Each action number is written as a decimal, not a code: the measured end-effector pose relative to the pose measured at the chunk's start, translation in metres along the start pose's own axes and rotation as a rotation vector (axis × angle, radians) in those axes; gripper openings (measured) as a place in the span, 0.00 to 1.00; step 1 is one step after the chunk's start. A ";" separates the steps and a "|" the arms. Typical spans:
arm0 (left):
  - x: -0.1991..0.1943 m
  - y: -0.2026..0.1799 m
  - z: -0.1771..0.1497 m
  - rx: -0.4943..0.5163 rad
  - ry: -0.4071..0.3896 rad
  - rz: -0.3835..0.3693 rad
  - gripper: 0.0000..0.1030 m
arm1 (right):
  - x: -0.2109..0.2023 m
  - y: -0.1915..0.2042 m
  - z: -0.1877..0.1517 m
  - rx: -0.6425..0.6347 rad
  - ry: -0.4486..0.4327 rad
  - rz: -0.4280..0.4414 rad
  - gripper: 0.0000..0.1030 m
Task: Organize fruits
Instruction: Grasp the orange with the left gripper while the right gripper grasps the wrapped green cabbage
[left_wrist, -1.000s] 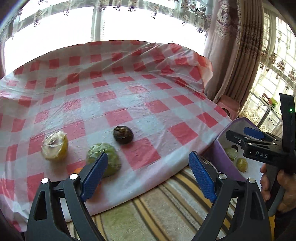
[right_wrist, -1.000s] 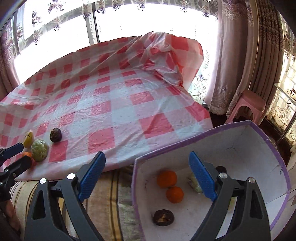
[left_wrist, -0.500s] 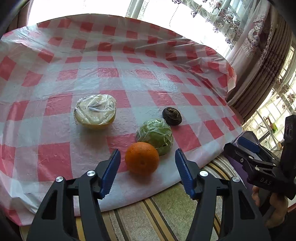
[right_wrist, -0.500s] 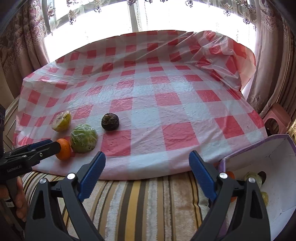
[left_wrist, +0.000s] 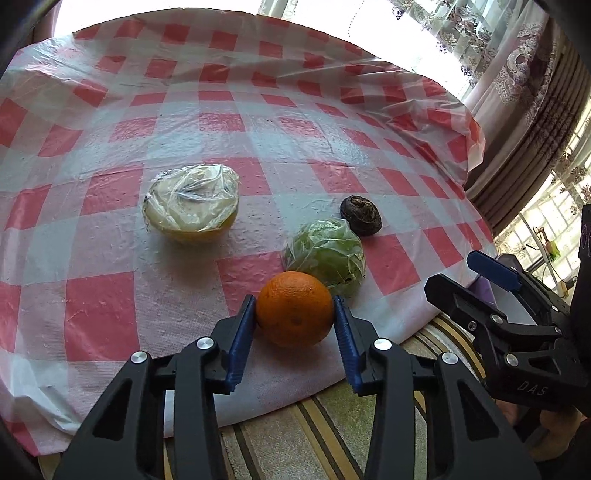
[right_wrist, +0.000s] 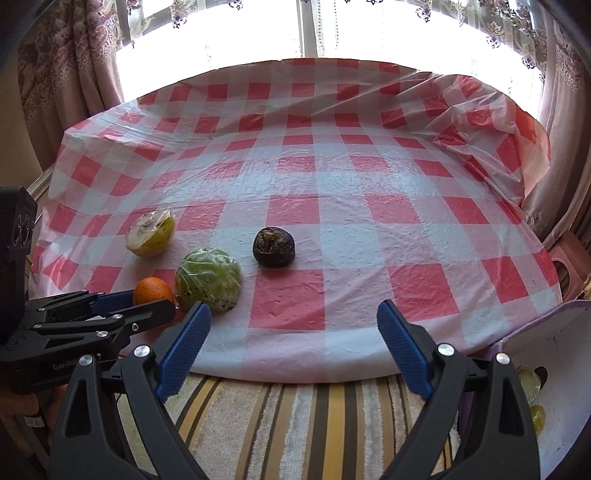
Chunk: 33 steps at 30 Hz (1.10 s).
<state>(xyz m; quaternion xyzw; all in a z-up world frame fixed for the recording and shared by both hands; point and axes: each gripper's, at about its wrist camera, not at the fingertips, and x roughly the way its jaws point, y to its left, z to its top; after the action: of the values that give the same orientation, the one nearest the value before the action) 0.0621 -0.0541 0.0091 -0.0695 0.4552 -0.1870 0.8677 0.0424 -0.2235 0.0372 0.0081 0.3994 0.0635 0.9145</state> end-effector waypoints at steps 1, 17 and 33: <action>-0.002 0.002 0.000 -0.009 -0.011 0.012 0.38 | 0.002 0.003 0.001 -0.006 0.004 0.004 0.89; -0.029 0.038 0.003 -0.146 -0.127 0.191 0.38 | 0.035 0.052 0.016 -0.133 0.057 0.063 0.89; -0.031 0.039 0.003 -0.138 -0.144 0.229 0.38 | 0.067 0.075 0.019 -0.193 0.142 0.071 0.60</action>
<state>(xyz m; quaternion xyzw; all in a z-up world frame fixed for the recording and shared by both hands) 0.0587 -0.0062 0.0226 -0.0898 0.4087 -0.0495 0.9069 0.0935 -0.1399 0.0062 -0.0705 0.4545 0.1345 0.8777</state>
